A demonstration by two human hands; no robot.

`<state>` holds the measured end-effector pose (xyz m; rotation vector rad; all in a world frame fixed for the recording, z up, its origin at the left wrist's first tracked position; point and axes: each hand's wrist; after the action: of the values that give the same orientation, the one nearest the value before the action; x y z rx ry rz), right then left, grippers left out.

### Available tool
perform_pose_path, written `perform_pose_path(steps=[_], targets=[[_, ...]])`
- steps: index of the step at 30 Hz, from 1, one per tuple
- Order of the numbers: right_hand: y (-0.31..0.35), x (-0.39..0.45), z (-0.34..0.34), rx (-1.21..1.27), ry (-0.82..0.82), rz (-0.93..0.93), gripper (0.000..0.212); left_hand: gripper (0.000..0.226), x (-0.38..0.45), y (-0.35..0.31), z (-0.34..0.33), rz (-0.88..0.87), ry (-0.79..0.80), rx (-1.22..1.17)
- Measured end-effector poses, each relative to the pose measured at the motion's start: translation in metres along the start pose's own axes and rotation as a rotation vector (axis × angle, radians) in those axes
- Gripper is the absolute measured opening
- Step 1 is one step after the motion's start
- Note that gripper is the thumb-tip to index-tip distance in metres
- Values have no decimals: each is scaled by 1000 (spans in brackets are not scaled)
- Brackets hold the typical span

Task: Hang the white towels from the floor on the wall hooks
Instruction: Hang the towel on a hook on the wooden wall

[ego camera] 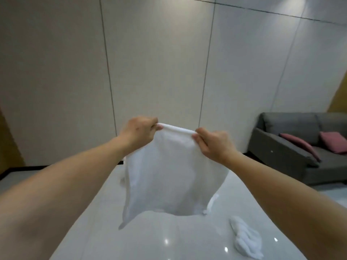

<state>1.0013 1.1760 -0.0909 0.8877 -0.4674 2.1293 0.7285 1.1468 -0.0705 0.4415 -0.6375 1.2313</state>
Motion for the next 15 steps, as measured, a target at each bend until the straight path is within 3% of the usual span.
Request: perform_pose_path(steps=[6,15], targets=[[74,125,-94,245,-163,310,10,30,-25,119,53,172,19,294],[267,236,-208,632,-156,514,31,30,-144,250,148,484,72,614]])
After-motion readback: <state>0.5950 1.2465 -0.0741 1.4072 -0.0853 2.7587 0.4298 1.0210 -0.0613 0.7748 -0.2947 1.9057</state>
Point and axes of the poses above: each hand's wrist, its own x-axis towards the middle knuckle, its own z-axis out of the back of the hand, y = z × x, and after that the axes turned 2 degrees about x, right-handed
